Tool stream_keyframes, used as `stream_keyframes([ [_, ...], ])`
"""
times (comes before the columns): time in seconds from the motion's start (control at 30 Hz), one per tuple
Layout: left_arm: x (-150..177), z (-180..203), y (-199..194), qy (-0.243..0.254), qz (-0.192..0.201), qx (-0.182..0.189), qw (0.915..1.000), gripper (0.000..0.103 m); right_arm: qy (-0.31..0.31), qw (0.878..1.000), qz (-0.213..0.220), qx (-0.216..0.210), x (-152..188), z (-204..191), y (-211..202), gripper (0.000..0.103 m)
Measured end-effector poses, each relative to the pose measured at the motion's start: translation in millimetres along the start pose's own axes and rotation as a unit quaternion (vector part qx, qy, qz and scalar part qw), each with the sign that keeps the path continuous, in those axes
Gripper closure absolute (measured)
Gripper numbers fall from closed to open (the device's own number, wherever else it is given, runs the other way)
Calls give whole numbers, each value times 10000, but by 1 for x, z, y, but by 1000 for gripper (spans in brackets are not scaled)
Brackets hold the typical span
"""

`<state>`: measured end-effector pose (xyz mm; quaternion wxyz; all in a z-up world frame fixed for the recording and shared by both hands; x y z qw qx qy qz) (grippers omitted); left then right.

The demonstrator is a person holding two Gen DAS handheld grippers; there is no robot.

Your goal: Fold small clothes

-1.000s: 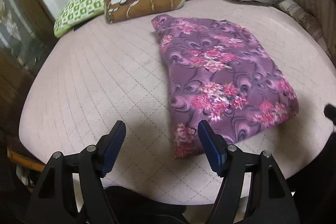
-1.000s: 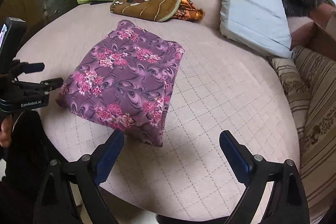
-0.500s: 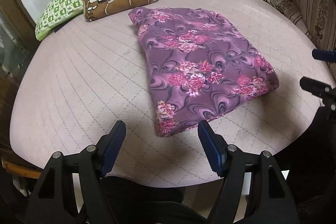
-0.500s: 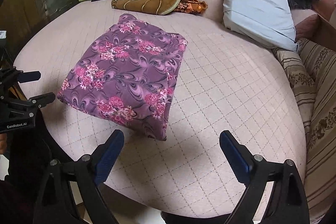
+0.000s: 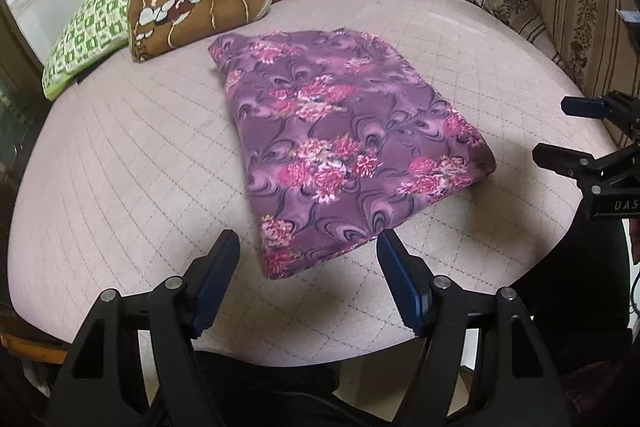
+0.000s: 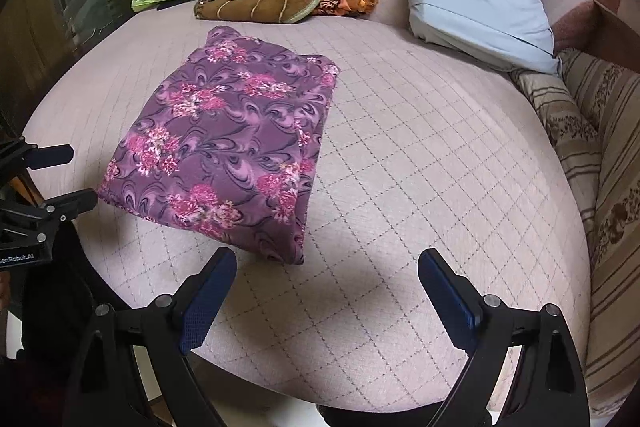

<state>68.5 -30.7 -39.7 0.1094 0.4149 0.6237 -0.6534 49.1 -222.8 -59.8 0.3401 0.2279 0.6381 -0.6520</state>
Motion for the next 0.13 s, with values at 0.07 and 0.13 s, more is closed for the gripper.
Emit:
stream_keyframes([
  [0.07, -1, 4, -1, 101, -6, -22, 9999, 32, 31, 10000, -24, 36, 1, 4, 1, 9],
  [0.13, -1, 6, -2, 175, 5, -42, 9998, 32, 97, 9999, -36, 40, 1, 8, 1, 9],
])
Point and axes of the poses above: each gripper's, at about its wrist camera, not at the fingertips, and y roughly the way its jaws point, z to its right, x to its underside, the point moved 8 cm from there along y, roughly the way its jaws point, and after that the axes turned 14 degrees about z, right-handed, at the moved point
